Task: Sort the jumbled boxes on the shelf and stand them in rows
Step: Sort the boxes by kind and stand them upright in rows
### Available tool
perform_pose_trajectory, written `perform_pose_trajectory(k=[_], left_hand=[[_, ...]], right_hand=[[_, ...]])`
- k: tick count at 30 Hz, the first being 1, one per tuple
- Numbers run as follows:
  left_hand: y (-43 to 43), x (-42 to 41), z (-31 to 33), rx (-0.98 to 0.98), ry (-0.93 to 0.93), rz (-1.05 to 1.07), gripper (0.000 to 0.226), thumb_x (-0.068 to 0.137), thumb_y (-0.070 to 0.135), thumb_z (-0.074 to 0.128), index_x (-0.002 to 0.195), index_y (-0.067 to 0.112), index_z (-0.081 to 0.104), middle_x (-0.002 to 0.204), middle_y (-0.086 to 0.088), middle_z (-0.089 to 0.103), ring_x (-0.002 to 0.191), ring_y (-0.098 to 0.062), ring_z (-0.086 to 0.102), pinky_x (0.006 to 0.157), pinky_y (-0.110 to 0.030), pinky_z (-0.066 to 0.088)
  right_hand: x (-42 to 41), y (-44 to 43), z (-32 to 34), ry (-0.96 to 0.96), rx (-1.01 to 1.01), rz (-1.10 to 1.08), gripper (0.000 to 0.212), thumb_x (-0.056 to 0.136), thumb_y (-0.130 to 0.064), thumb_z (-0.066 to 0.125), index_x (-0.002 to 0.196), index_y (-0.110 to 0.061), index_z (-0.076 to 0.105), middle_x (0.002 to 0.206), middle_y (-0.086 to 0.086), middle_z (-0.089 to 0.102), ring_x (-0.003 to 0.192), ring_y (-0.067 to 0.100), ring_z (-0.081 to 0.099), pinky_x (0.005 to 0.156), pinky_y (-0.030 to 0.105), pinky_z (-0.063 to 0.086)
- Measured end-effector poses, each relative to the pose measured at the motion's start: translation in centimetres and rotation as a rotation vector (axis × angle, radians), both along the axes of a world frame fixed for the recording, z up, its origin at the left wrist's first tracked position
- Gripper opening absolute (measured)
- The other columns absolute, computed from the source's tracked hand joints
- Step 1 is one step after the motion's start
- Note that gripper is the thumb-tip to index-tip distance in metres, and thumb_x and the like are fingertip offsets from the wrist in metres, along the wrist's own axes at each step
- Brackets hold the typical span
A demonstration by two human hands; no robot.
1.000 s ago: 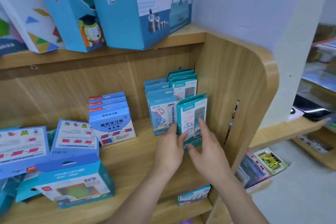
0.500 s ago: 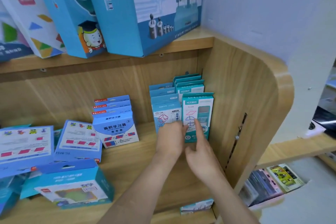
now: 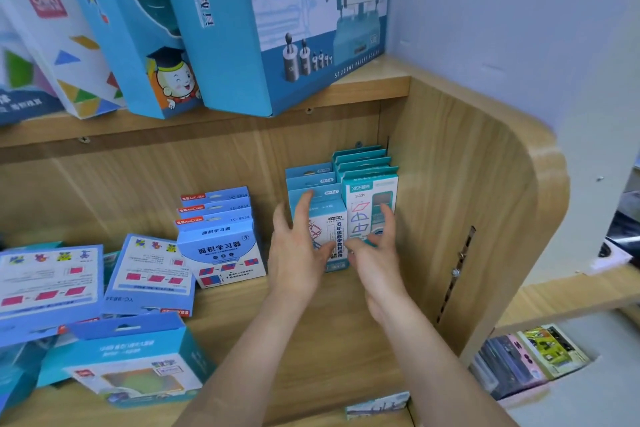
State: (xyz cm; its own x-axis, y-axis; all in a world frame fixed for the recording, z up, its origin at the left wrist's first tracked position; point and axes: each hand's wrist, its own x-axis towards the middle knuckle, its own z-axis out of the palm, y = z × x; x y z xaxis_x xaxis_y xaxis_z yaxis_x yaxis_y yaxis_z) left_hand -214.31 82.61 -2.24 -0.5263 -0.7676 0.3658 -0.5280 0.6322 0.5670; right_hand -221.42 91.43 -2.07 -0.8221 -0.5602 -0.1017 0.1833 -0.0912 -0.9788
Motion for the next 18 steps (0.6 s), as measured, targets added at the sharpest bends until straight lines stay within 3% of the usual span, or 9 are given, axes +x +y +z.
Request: perform_pose_trajectory(k=[3,5,9,11,14,16,18], left_hand=[[-0.3,-0.2,-0.1,0.03,0.045,-0.022,0.086,0.074,0.022,0.077,0.139,0.038,0.021,0.146,0.0,0.033,0.111,-0.026,0.057,0.084,-0.041,0.049],[-0.6,-0.2,0.0,0.039,0.085,-0.024,0.083,0.074,0.021,0.077,0.138,0.031,0.024,0.141,0.003,0.041,0.109,-0.023,0.057,0.082,-0.038,0.047],[-0.7,0.0,0.0,0.015,0.075,-0.039,0.08,0.075,0.023,0.077,0.136,0.03,0.026,0.138,0.002,0.046,0.108,-0.021,0.058,0.08,-0.037,0.047],[-0.8,0.1,-0.1,0.018,0.071,-0.066,0.081,0.075,0.023,0.077,0.136,0.031,0.025,0.14,0.001,0.044,0.112,-0.021,0.055,0.084,-0.039,0.049],[-0.8,0.5,-0.1,-0.052,0.066,-0.055,0.081,0.075,0.024,0.077,0.138,0.032,0.027,0.148,-0.006,0.033,0.13,-0.025,0.039,0.101,-0.04,0.043],[-0.4,0.7,0.3,-0.227,0.077,-0.035,0.073,0.076,0.023,0.076,0.137,0.026,0.036,0.148,-0.01,0.031,0.132,-0.027,0.032,0.102,-0.04,0.039],[0.1,0.4,1.3,-0.421,0.098,-0.083,0.064,0.076,0.019,0.075,0.133,0.02,0.046,0.143,-0.012,0.039,0.128,-0.029,0.037,0.097,-0.042,0.043]], right_hand=[[-0.7,-0.5,-0.5,-0.067,-0.064,-0.041,0.076,0.084,-0.003,0.058,0.129,-0.058,0.031,0.12,0.004,0.058,0.108,0.016,0.061,0.083,0.038,0.055],[-1.0,-0.5,-0.5,-0.093,-0.107,-0.04,0.067,0.087,-0.009,0.061,0.126,-0.056,0.034,0.122,0.007,0.057,0.105,0.016,0.063,0.074,0.031,0.055],[-1.1,0.0,-0.6,-0.087,-0.117,-0.003,0.058,0.092,-0.017,0.06,0.131,-0.049,0.032,0.12,0.003,0.058,0.102,0.014,0.064,0.075,0.029,0.055],[-0.8,0.5,-0.4,0.002,-0.061,0.014,0.061,0.093,-0.015,0.057,0.135,-0.047,0.028,0.119,-0.002,0.055,0.103,0.01,0.061,0.074,0.028,0.055],[-0.8,1.2,0.1,0.24,0.062,-0.03,0.064,0.09,-0.013,0.058,0.136,-0.047,0.029,0.128,-0.005,0.044,0.114,0.008,0.052,0.086,0.023,0.051],[-1.1,1.6,0.6,0.403,0.128,-0.044,0.068,0.089,-0.015,0.058,0.14,-0.046,0.027,0.135,-0.006,0.038,0.124,0.011,0.045,0.098,0.033,0.047],[-1.2,1.8,1.4,0.538,0.145,-0.056,0.068,0.089,-0.013,0.058,0.143,-0.041,0.026,0.139,-0.007,0.036,0.13,0.011,0.038,0.105,0.04,0.041]])
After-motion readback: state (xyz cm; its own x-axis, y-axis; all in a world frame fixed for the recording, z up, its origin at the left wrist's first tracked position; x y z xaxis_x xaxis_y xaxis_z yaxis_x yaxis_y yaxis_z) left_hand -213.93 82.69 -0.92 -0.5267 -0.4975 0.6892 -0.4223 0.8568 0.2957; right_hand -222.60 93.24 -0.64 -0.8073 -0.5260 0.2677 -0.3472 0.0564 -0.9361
